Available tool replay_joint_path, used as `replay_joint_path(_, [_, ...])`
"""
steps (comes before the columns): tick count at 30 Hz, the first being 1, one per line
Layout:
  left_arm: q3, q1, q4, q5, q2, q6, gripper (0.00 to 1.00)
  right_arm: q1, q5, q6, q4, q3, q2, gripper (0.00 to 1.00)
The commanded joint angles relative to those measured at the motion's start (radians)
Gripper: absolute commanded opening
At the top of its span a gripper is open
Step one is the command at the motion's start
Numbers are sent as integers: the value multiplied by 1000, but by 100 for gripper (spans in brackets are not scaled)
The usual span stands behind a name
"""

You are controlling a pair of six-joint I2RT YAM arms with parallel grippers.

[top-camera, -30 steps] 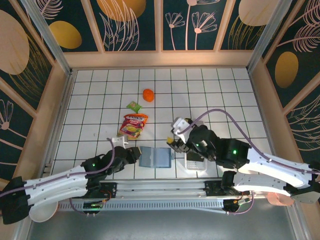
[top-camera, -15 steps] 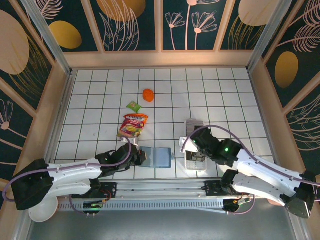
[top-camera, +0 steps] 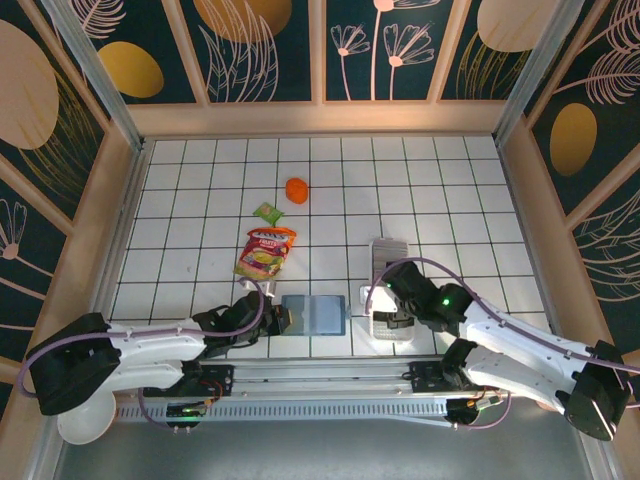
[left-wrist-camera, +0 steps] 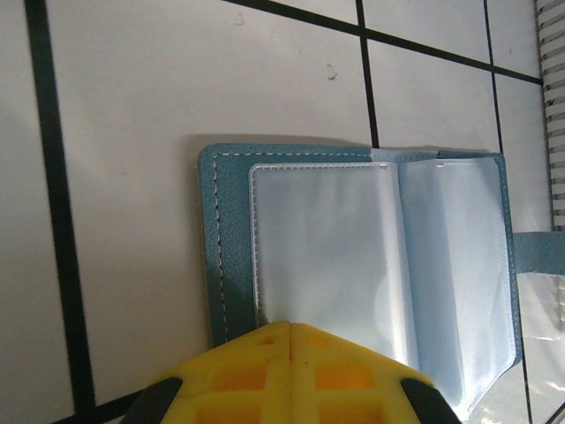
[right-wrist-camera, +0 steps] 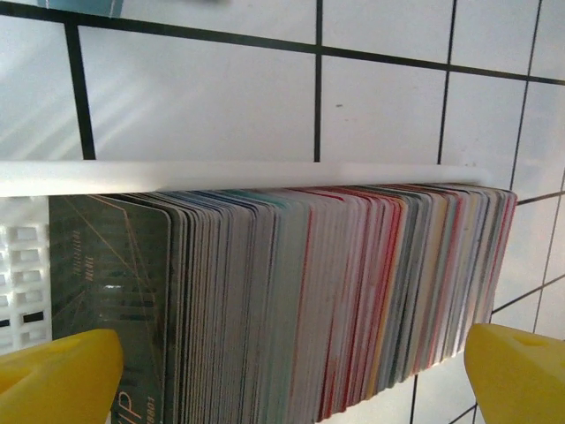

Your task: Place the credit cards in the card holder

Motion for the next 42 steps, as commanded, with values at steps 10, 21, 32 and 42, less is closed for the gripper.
replay_joint_path(10, [-20,5,26,33,48,-24,0,-6,-75,-57,36,-38,-5,99])
replay_joint_path(21, [-26,6,26,39,48,-41,0,-9,-7,-117,99,-93,-3,99])
replay_joint_path(32, [-43,5,32,45,30,-59,0,-33,20,-176,127,-92,-6,85])
replay_joint_path(42, [-56,4,35,45,14,-66,0,-33,3,-167,65,-50,-18,66])
